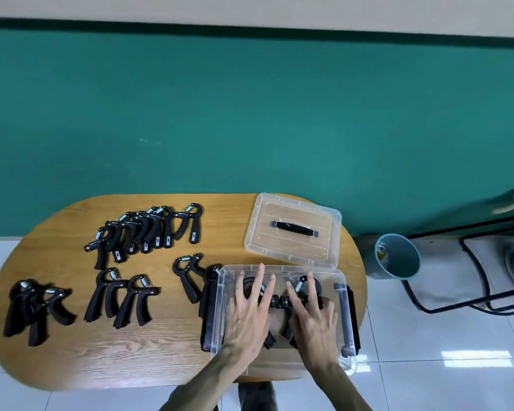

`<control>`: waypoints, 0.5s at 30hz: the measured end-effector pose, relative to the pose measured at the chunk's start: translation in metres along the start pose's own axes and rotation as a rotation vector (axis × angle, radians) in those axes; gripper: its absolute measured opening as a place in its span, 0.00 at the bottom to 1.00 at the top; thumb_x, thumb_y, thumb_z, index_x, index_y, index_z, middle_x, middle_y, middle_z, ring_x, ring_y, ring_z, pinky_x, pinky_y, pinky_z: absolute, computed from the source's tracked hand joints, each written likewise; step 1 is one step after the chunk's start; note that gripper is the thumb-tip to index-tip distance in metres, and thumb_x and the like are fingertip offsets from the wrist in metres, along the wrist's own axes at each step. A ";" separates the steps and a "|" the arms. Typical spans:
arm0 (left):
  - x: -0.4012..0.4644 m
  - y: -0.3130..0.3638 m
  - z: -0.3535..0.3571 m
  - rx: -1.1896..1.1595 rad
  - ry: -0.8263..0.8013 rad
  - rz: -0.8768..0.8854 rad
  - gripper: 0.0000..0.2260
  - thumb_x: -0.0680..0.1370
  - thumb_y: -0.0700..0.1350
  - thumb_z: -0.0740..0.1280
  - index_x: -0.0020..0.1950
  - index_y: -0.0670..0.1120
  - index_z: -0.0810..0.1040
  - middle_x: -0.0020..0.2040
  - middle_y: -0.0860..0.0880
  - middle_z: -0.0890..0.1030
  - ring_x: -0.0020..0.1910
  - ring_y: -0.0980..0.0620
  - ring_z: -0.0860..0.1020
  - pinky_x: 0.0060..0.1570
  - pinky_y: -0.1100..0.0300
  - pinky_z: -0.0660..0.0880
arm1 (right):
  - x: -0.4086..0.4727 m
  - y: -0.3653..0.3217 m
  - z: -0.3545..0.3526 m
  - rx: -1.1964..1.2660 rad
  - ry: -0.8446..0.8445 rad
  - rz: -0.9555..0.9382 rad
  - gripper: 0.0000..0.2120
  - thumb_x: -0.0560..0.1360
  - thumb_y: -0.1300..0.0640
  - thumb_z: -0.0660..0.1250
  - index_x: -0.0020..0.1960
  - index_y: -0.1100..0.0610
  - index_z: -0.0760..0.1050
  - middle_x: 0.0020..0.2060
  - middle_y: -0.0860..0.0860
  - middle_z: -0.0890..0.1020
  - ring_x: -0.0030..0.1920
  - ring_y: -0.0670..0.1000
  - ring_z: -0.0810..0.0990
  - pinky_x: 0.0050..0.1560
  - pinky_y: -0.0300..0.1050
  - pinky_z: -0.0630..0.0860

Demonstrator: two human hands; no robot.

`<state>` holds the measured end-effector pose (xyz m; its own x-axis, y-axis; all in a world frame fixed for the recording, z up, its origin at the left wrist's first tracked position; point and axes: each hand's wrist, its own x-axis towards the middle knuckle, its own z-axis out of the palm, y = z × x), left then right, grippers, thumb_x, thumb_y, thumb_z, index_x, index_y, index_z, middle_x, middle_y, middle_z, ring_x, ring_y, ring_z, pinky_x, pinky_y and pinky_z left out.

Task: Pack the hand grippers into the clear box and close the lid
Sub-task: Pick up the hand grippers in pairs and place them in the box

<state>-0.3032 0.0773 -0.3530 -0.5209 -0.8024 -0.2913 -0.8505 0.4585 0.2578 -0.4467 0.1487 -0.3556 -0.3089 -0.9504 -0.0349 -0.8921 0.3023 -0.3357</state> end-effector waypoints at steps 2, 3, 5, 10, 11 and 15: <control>0.000 0.008 0.009 0.014 -0.038 -0.003 0.41 0.81 0.41 0.62 0.82 0.54 0.35 0.80 0.51 0.28 0.79 0.33 0.47 0.63 0.46 0.75 | -0.006 0.012 0.006 0.024 -0.029 0.020 0.38 0.71 0.63 0.73 0.77 0.44 0.66 0.81 0.57 0.55 0.42 0.58 0.68 0.42 0.56 0.74; -0.001 0.010 0.015 0.021 -0.061 -0.006 0.40 0.81 0.41 0.61 0.82 0.54 0.35 0.80 0.51 0.27 0.80 0.33 0.45 0.64 0.46 0.74 | -0.008 0.017 0.010 0.027 -0.040 0.031 0.39 0.71 0.62 0.73 0.77 0.43 0.66 0.81 0.57 0.56 0.42 0.58 0.68 0.41 0.56 0.74; 0.000 0.013 0.023 0.030 -0.099 -0.018 0.39 0.81 0.41 0.58 0.82 0.54 0.35 0.79 0.51 0.25 0.80 0.34 0.42 0.65 0.45 0.73 | -0.012 0.027 0.017 0.021 -0.073 0.049 0.39 0.69 0.62 0.74 0.76 0.43 0.67 0.81 0.57 0.57 0.42 0.59 0.69 0.41 0.57 0.75; 0.008 0.009 0.052 0.014 -0.140 -0.082 0.40 0.81 0.42 0.58 0.81 0.54 0.32 0.77 0.49 0.22 0.80 0.37 0.39 0.72 0.43 0.67 | -0.007 0.045 0.035 -0.005 -0.164 0.075 0.38 0.68 0.60 0.76 0.75 0.44 0.69 0.79 0.58 0.61 0.41 0.59 0.70 0.38 0.57 0.76; 0.011 0.007 0.058 -0.010 -0.142 -0.104 0.41 0.81 0.41 0.59 0.80 0.53 0.30 0.77 0.49 0.22 0.81 0.38 0.39 0.73 0.42 0.66 | -0.004 0.049 0.040 -0.015 -0.182 0.075 0.38 0.67 0.59 0.76 0.74 0.44 0.69 0.79 0.58 0.62 0.40 0.59 0.70 0.37 0.57 0.76; 0.022 0.007 0.072 -0.085 -0.116 -0.189 0.43 0.82 0.43 0.60 0.78 0.47 0.26 0.77 0.49 0.22 0.81 0.43 0.38 0.77 0.42 0.58 | 0.010 0.058 0.058 -0.037 -0.255 0.086 0.38 0.66 0.56 0.78 0.73 0.44 0.70 0.77 0.59 0.65 0.40 0.58 0.72 0.35 0.54 0.76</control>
<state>-0.3255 0.0904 -0.4244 -0.3623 -0.8191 -0.4448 -0.9269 0.2667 0.2639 -0.4828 0.1523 -0.4304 -0.2953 -0.9074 -0.2991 -0.8791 0.3807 -0.2869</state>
